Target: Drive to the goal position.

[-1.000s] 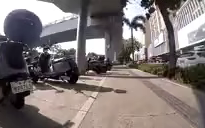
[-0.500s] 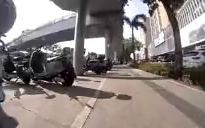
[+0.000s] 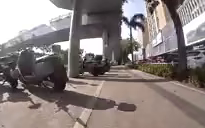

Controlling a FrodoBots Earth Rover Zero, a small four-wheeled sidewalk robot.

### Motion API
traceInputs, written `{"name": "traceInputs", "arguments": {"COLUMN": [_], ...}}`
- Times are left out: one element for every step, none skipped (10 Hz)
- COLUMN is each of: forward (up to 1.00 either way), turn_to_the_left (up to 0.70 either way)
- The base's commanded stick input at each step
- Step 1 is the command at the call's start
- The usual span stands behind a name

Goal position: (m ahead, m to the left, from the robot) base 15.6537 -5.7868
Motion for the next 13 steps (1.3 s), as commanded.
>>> {"name": "traceInputs", "arguments": {"forward": [0.7, 0.7, 0.7, 0.7, 0.7, 0.7, 0.7, 0.7, 0.7, 0.7, 0.7, 0.7, 0.7], "turn_to_the_left": [0.0, 0.0, 0.0, 0.0, 0.0, 0.0, 0.0, 0.0, 0.0, 0.0, 0.0, 0.0, 0.0]}}
